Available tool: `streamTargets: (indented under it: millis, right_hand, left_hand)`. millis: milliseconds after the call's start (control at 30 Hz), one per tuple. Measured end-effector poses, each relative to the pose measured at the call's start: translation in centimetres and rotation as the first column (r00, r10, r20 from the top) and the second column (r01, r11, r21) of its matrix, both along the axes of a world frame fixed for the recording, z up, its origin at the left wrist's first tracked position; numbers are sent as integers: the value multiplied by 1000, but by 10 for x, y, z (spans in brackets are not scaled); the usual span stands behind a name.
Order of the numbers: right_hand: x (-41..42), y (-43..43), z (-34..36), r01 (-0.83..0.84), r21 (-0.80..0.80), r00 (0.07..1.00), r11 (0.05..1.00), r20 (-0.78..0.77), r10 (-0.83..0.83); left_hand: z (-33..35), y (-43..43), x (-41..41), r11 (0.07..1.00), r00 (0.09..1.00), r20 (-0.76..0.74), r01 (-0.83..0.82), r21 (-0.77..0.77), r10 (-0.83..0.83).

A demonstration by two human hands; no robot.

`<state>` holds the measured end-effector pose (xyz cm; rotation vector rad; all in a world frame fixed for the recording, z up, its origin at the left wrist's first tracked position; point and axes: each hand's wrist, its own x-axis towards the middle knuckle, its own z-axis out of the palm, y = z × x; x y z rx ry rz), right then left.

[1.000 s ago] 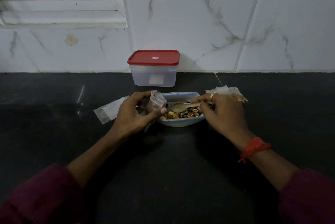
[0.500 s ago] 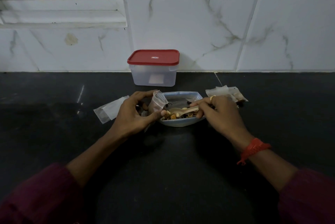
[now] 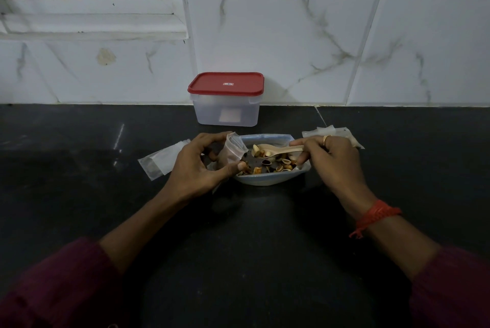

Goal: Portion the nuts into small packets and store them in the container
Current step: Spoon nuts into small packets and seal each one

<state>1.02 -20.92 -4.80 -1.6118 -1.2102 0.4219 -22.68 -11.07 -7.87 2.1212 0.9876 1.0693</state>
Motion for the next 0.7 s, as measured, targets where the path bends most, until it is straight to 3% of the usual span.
streamTargets:
  millis: [233, 400, 533, 700]
  right_hand:
    - [-14, -6, 3, -94, 141, 993, 986, -52, 102]
    - [-28, -10, -3, -226, 154, 968, 962, 151, 203]
    - [-27, -6, -11, -260, 195, 914, 946, 365, 176]
    - [-25, -4, -15, -276, 200, 882, 940, 441, 165]
  left_hand:
    - [-2, 2, -1, 1000, 1000, -9, -9, 9, 9]
    - [-2, 1, -1, 1000, 1000, 16, -16, -13, 16]
    - [0, -1, 0, 999, 999, 38, -32, -32, 33]
    - [2, -1, 1, 998, 998, 44, -34, -47, 36]
